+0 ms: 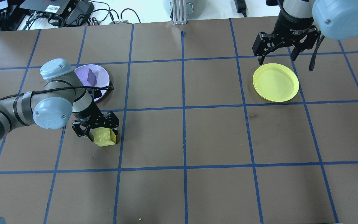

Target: Sort blocks by color into plates

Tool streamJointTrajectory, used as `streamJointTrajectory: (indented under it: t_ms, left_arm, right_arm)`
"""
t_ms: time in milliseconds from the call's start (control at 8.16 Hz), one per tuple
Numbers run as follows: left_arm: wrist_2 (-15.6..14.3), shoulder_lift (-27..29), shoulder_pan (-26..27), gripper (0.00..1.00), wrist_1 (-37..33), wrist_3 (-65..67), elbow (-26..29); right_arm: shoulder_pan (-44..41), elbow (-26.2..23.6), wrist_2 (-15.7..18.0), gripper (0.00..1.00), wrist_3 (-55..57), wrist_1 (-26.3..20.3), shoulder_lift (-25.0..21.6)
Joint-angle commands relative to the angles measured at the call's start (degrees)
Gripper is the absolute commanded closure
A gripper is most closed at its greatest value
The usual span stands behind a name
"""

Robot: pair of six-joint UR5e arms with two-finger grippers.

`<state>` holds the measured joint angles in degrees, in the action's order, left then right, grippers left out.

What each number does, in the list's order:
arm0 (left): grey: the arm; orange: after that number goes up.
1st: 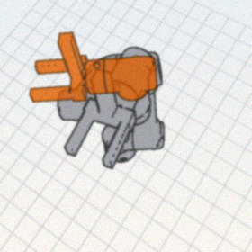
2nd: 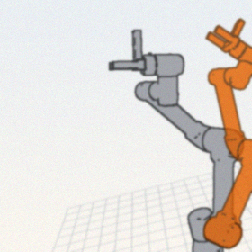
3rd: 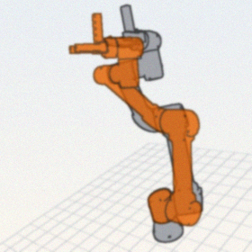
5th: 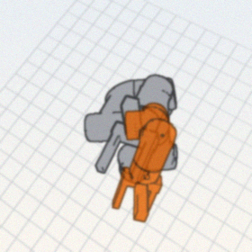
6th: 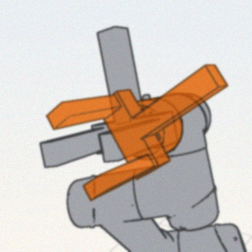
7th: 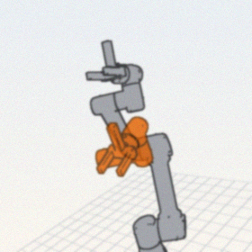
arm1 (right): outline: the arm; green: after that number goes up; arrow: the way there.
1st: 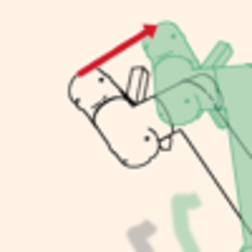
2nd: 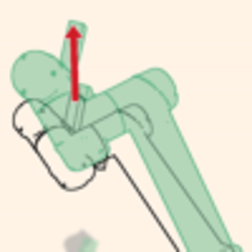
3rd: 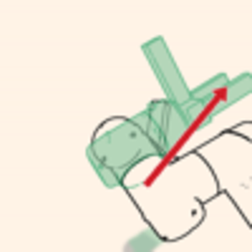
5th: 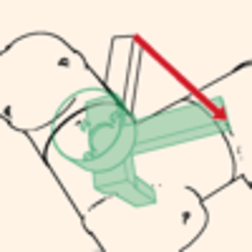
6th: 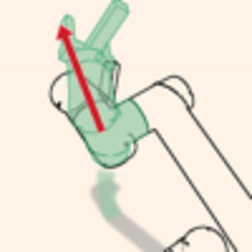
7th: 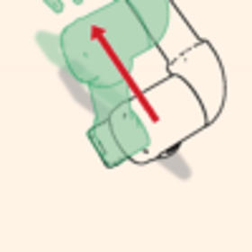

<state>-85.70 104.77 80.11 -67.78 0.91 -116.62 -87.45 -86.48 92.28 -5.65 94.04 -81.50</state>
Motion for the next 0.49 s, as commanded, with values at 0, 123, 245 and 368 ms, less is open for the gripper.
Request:
streamJointTrajectory:
  t_ms: [0, 123, 245, 368]
  left_arm:
    - [-0.3, 0.3, 0.1, 0.65, -0.2, -0.1, 0.2]
    - [-0.2, -0.3, 0.2, 0.89, -0.2, -0.2, 0.5]
    - [0.4, -1.0, 0.6, 1.00, -0.5, -0.7, 0.7]
    - [2.9, -2.8, 2.1, 1.00, -1.0, -0.1, 0.7]
  right_arm:
    - [0.0, 0.0, -0.6, 0.00, 0.5, -0.3, 0.0]
    - [0.0, 0.0, -0.5, 0.00, 0.4, -0.3, 0.0]
    - [0.0, -0.1, -0.6, 0.00, 0.5, -0.4, 0.0]
    - [0.0, -0.1, -0.6, 0.00, 0.5, -0.4, 0.0]
